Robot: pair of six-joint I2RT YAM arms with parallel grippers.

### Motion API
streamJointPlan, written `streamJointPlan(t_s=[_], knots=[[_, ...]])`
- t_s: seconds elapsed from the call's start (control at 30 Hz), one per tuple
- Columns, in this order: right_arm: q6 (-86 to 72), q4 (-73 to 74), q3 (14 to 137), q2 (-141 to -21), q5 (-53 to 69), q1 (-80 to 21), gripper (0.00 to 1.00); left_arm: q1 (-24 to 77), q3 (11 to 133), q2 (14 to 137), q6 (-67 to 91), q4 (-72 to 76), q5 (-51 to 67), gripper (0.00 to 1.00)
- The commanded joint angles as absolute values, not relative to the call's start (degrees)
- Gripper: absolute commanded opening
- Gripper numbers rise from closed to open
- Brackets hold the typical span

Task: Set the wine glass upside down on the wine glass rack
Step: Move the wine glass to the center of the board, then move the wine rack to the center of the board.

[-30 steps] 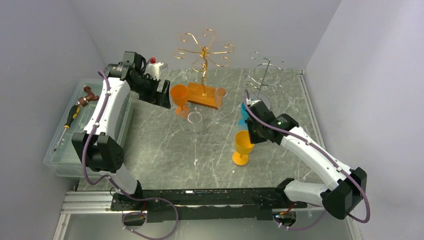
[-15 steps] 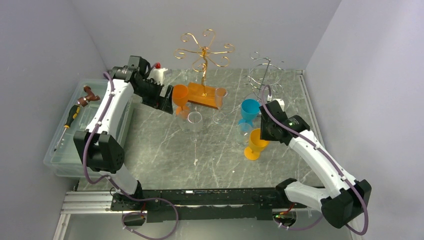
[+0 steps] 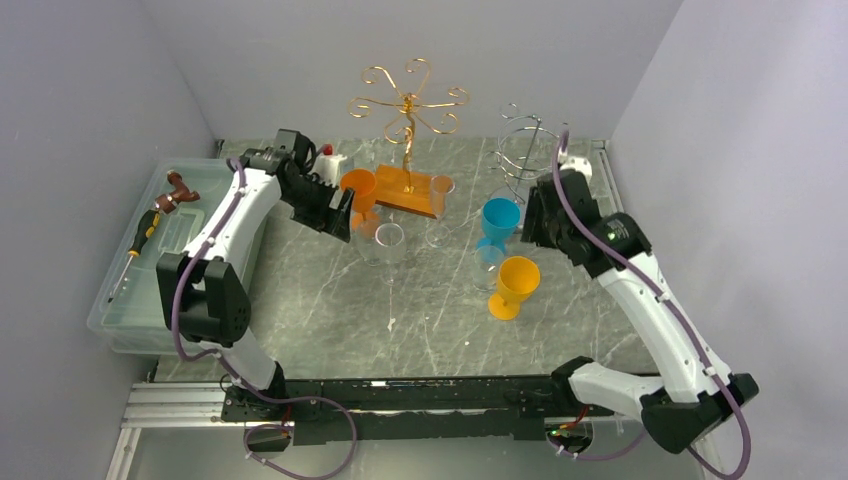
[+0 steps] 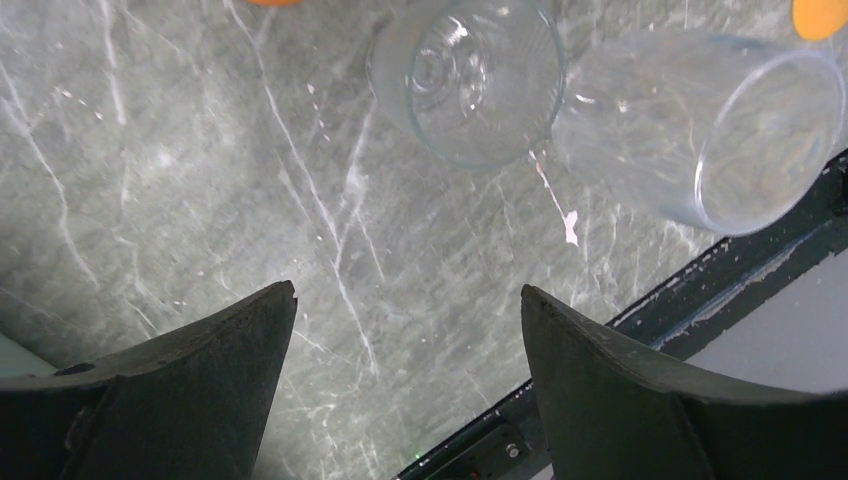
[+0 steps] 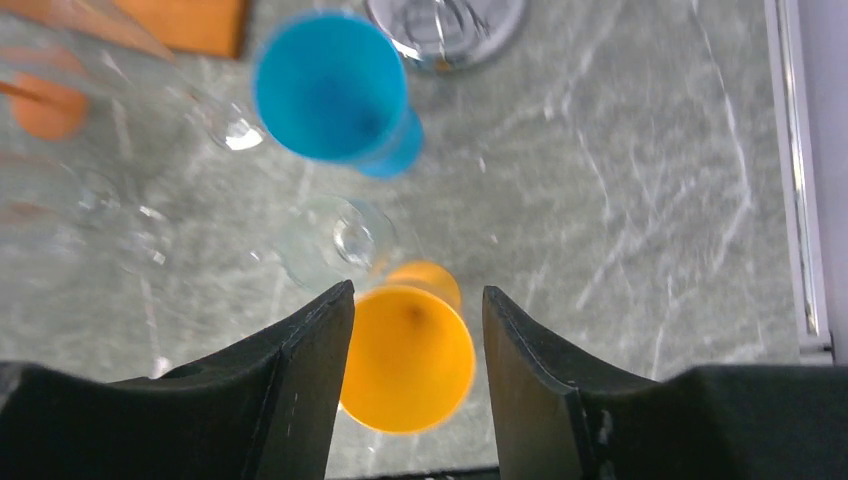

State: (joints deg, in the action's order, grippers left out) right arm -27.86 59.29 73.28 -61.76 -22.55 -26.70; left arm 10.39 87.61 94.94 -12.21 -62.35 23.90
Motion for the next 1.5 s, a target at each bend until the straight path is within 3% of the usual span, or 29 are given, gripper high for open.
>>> streamJointPlan(t_s=[0.0,0.27,0.5,0.83,1.07,1.3,1.47], knots=[[-24.2,54.4,83.7,-68.5,-20.6,-26.5,0.54,10.8,93.0,97.3,-10.2,-60.0,22.8,0.88],[-22.0,49.2,104.6,-86.0,-13.2,-26.7,0.58,11.6,95.6,99.4,-7.2,-60.1,23.6,0.87],[-21.0,49.1,120.6,-97.6,-9.7,-27.1,0.58,6.7,116.8,100.9,-7.6,-69.7,29.0,0.93],[-22.2,45.3,126.4,-103.5,-6.0,-27.3,0.57,6.4,129.7,104.5,-7.9,-68.0,28.2,0.96],[-23.8,42.8,124.8,-104.9,-5.3,-27.3,0.56,9.2,130.5,105.4,-7.0,-60.0,26.9,1.0],[-24.4,40.9,124.6,-107.2,-4.7,-27.2,0.42,11.0,126.5,103.4,-9.3,-52.0,27.8,0.99],[-24.9,40.4,124.6,-108.0,-3.6,-27.2,0.26,12.1,123.5,104.0,-11.2,-47.0,25.4,0.99]])
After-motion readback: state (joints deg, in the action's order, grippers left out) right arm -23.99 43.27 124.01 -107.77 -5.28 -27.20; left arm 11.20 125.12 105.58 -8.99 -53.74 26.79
